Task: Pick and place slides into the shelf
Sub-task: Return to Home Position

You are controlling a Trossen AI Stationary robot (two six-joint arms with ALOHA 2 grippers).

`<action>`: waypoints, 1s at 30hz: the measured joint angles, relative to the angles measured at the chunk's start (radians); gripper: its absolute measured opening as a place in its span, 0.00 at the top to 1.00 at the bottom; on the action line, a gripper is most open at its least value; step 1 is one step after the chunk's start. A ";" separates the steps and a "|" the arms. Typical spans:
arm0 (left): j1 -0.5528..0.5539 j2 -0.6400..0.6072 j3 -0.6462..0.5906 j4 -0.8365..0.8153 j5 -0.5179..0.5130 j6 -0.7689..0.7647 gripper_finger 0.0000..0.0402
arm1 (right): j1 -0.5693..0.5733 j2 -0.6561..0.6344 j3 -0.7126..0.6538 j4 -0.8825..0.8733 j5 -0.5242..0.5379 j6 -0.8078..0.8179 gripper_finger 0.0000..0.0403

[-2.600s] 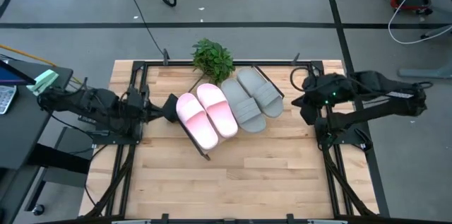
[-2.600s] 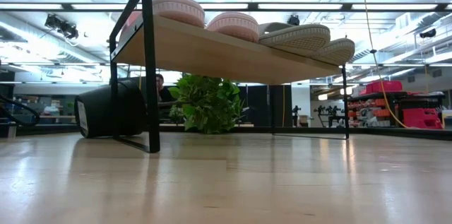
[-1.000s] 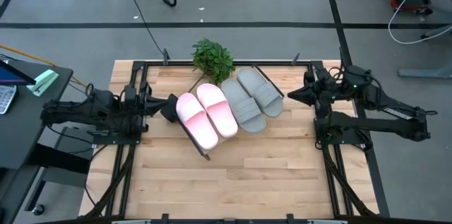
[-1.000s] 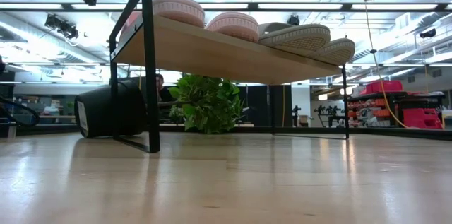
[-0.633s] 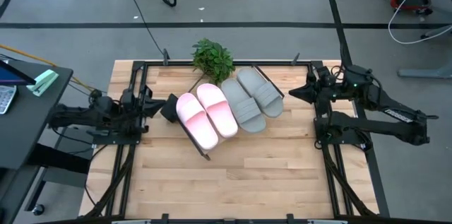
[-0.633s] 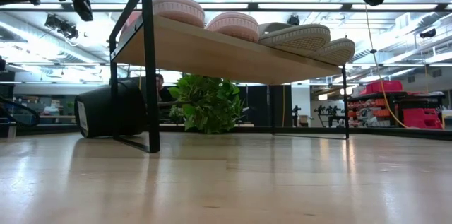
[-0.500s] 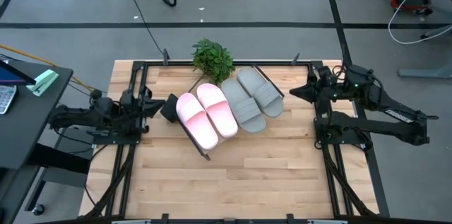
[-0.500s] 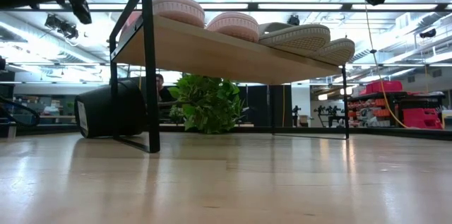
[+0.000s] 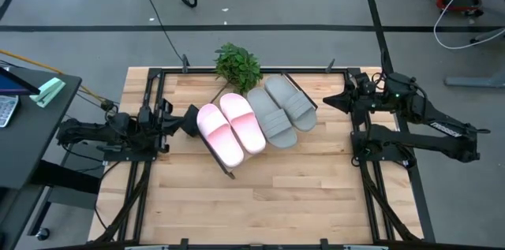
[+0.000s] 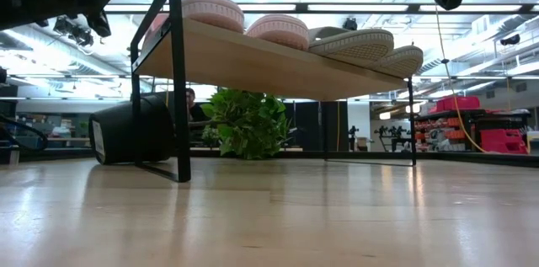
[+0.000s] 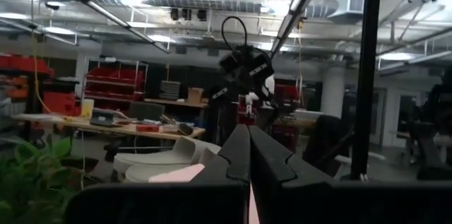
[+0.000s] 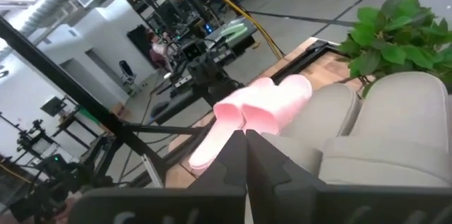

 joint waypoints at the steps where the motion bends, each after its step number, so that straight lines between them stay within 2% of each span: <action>1: 0.000 0.000 0.000 -0.003 0.004 0.011 1.00 | 0.000 0.000 0.000 -0.006 0.000 -0.006 1.00; 10: 0.000 0.000 0.000 -0.170 0.050 0.016 1.00 | 0.000 0.000 0.000 -0.026 0.024 -0.104 0.99; 13: 0.000 0.000 0.000 -0.203 0.094 0.004 0.99 | 0.000 0.000 0.000 -0.027 0.030 -0.099 0.99; 19: 0.000 0.001 0.000 -0.373 0.179 -0.046 0.99 | 0.000 0.000 0.000 -0.032 0.030 -0.105 0.99; 26: 0.000 0.001 -0.001 -0.372 0.188 -0.104 0.99 | 0.000 -0.009 0.000 -0.060 0.028 -0.136 0.99; 30: 0.000 0.001 -0.001 -0.367 0.188 -0.167 0.97 | 0.000 -0.057 0.000 -0.105 0.025 -0.187 0.99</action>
